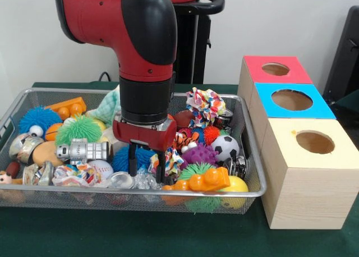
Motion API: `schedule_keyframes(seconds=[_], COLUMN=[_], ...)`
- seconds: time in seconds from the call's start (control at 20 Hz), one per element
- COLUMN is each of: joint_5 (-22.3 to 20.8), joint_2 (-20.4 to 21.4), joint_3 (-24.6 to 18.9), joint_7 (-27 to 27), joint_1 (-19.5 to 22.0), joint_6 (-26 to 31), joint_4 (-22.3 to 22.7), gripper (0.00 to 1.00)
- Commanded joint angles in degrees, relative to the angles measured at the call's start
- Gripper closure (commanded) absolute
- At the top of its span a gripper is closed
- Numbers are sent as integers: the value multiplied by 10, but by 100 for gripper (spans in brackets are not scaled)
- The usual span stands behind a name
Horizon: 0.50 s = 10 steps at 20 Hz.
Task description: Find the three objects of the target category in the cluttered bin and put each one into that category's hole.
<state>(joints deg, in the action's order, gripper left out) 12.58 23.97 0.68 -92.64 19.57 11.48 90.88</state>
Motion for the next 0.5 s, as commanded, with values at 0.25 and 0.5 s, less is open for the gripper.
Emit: schedule_keyframes(seconds=[0.25, 0.5], joint_5=[-13, -20], joint_2=[-22, -39], joint_3=[-36, -35], joint_7=[-63, -63], joint_1=[17, 22], joint_6=[6, -17], joint_4=[-35, -41], gripper=[0, 0])
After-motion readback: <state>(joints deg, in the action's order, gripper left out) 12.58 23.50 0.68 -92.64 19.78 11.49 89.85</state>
